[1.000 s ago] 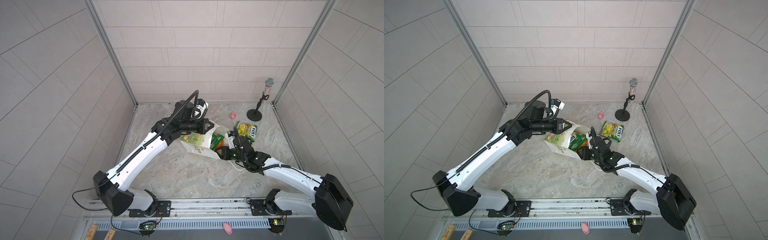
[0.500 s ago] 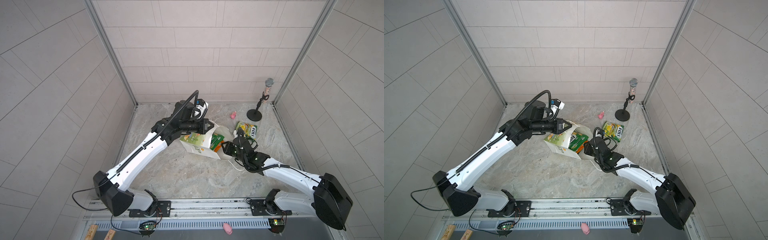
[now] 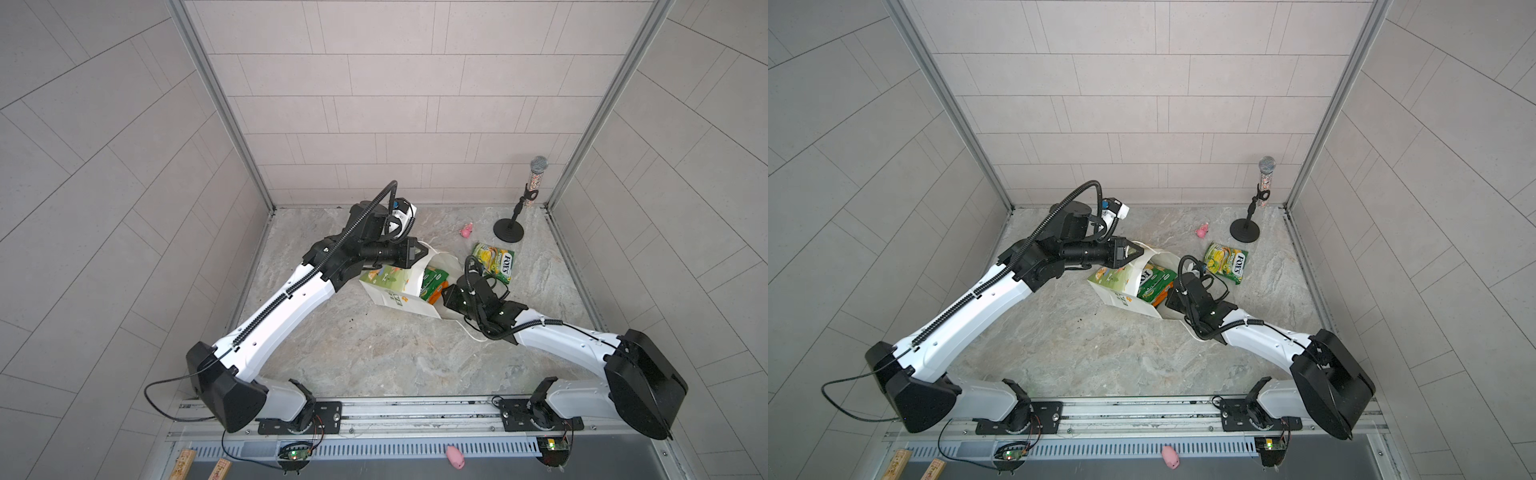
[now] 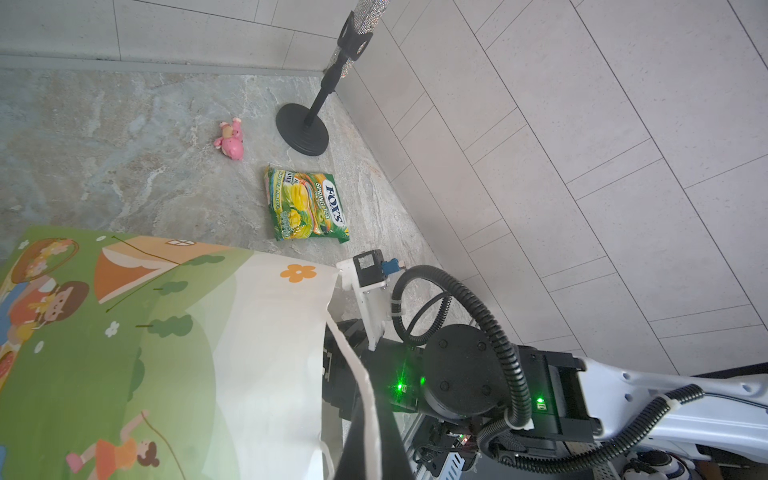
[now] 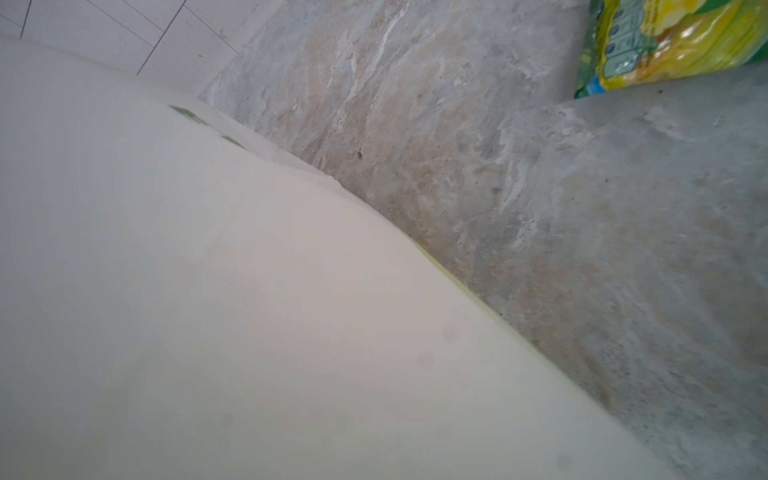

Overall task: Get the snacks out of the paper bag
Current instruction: 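Lower the right gripper into the bag onto the orange Fox's Fruits packet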

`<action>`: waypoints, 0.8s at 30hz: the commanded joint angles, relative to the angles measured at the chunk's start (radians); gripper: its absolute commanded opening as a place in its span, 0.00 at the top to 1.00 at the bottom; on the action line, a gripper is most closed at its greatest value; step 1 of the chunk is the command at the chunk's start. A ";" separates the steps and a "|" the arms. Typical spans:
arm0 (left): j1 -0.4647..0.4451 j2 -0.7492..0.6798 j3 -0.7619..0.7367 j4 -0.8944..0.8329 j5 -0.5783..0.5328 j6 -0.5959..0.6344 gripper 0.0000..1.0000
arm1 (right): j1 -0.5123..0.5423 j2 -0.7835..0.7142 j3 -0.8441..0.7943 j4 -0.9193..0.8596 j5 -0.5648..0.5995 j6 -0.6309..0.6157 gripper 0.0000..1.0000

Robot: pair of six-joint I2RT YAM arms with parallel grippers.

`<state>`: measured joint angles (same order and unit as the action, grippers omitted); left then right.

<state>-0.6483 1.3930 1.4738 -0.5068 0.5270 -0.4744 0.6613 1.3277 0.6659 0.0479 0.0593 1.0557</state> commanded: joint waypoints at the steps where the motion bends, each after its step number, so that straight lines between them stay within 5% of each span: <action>1: -0.007 -0.025 -0.003 0.014 -0.003 0.006 1.00 | 0.004 0.029 0.031 0.020 -0.011 0.038 0.73; 12: -0.007 -0.026 -0.003 0.014 -0.004 0.010 1.00 | 0.001 0.101 0.044 0.053 -0.030 0.050 0.76; 15: -0.006 -0.025 -0.002 0.014 -0.004 0.010 1.00 | 0.001 0.120 0.044 0.090 -0.051 0.045 0.82; 18: -0.007 -0.027 -0.004 0.014 -0.004 0.011 1.00 | -0.001 0.120 0.046 0.104 -0.062 0.039 0.98; 24: -0.007 -0.027 -0.004 0.013 -0.011 0.016 1.00 | -0.002 0.049 0.042 0.084 -0.051 -0.003 1.00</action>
<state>-0.6483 1.3930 1.4738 -0.5068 0.5228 -0.4717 0.6582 1.4277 0.6960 0.1276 0.0055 1.0721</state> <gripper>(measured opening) 0.039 0.048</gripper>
